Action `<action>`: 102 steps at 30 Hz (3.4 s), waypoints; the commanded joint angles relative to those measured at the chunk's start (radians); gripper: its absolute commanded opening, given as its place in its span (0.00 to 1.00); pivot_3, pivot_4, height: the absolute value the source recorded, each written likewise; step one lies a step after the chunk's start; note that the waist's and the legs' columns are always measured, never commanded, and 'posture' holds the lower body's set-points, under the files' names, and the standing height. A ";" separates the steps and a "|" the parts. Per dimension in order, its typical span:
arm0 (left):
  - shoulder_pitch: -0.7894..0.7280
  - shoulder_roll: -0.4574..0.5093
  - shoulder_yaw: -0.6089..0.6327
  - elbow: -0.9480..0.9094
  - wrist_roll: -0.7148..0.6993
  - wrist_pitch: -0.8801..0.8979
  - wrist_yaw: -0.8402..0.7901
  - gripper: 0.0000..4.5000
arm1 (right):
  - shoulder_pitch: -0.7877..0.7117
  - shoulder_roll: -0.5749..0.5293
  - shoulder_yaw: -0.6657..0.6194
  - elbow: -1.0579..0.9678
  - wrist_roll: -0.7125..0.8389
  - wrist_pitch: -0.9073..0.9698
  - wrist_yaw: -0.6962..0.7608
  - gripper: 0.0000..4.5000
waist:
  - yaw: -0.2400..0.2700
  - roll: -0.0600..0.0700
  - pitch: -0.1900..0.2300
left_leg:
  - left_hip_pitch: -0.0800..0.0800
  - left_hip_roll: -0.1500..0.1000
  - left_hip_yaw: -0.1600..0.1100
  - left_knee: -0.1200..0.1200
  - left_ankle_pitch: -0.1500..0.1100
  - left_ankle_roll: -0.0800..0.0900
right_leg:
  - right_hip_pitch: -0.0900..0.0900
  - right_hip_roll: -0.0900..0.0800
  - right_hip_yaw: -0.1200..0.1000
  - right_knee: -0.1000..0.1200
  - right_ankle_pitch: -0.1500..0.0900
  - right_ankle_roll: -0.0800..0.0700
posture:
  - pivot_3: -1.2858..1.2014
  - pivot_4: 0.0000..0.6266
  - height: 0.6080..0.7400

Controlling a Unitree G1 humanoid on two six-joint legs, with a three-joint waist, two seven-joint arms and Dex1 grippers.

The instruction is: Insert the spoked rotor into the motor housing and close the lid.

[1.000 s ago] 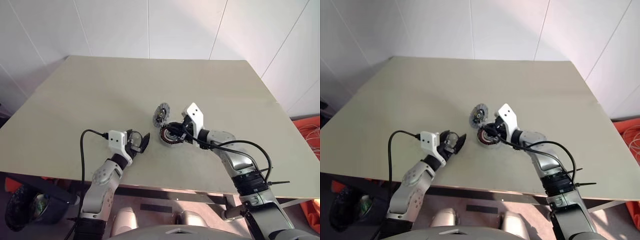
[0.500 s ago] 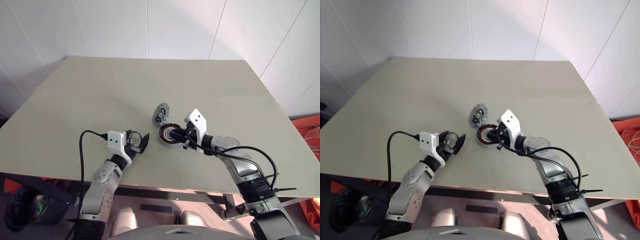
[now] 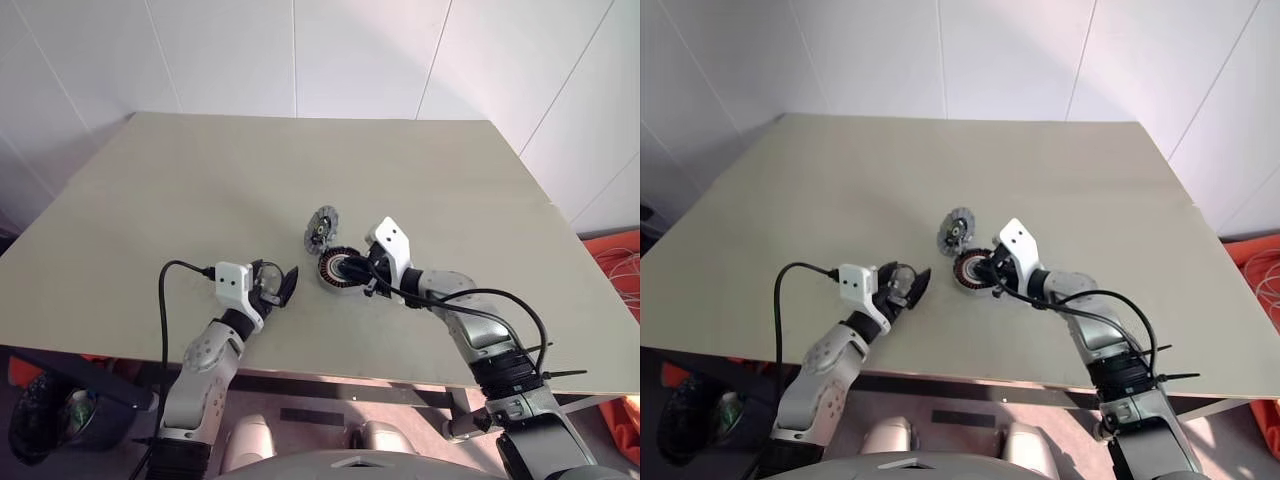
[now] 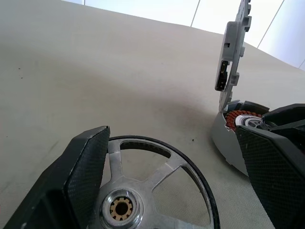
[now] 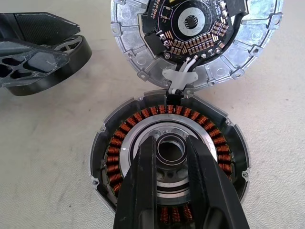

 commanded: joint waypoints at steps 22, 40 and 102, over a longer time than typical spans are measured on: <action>0.012 0.008 0.001 -0.026 0.006 -0.006 0.001 1.00 | -0.004 0.002 -0.004 -0.037 0.001 -0.010 0.020 0.13 | 0.000 0.000 0.000 | 0.000 0.000 0.000 0.000 0.000 0.000 | 0.000 0.000 0.000 0.000 0.000 0.000 | 0.52 0.00 1.00; 0.006 0.009 0.002 -0.022 0.008 -0.006 0.003 1.00 | -0.017 0.005 -0.008 -0.012 -0.019 -0.052 0.006 0.80 | 0.000 0.000 0.000 | 0.000 0.000 0.000 0.000 0.000 0.000 | 0.000 0.000 0.000 0.000 0.000 0.000 | 0.52 0.00 1.00; 0.015 0.026 0.004 -0.058 0.005 0.013 0.000 1.00 | 0.045 0.075 -0.031 0.003 0.008 -0.072 -0.075 0.01 | 0.000 0.000 0.000 | 0.000 0.000 0.000 0.000 0.000 0.000 | 0.000 0.000 0.000 0.001 0.000 0.000 | 0.52 0.00 1.00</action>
